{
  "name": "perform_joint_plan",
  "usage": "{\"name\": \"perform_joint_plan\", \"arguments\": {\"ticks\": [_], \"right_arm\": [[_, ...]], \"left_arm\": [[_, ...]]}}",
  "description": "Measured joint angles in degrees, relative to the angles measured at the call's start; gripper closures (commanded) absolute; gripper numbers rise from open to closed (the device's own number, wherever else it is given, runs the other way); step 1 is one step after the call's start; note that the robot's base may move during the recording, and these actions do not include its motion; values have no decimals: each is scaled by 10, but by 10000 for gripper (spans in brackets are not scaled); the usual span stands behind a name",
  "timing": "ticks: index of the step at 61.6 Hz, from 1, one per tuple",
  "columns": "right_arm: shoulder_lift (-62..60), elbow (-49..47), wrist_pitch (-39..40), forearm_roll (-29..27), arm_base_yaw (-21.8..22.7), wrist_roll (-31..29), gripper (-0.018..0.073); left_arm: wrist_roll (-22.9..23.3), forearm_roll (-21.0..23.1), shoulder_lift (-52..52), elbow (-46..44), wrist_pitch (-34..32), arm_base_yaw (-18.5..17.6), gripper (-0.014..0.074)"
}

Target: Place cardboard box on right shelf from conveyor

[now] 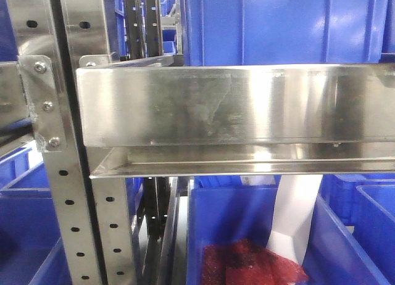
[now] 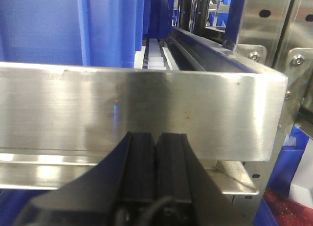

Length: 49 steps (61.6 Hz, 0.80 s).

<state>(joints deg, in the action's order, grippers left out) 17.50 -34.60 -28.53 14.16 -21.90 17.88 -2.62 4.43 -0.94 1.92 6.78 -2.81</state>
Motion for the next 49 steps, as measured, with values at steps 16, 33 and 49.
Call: {"name": "perform_joint_plan", "arguments": {"ticks": [16,33,49], "right_arm": [[1,-2,18,31,0,-2,358],[92,-112,48,149,0,-91,356],[282,-218,60,225,-13,-184,356]], "left_arm": [[0,0,0,0,0,0,713],[0,0,0,0,0,0,713],[0,0,0,0,0,0,713]]}}
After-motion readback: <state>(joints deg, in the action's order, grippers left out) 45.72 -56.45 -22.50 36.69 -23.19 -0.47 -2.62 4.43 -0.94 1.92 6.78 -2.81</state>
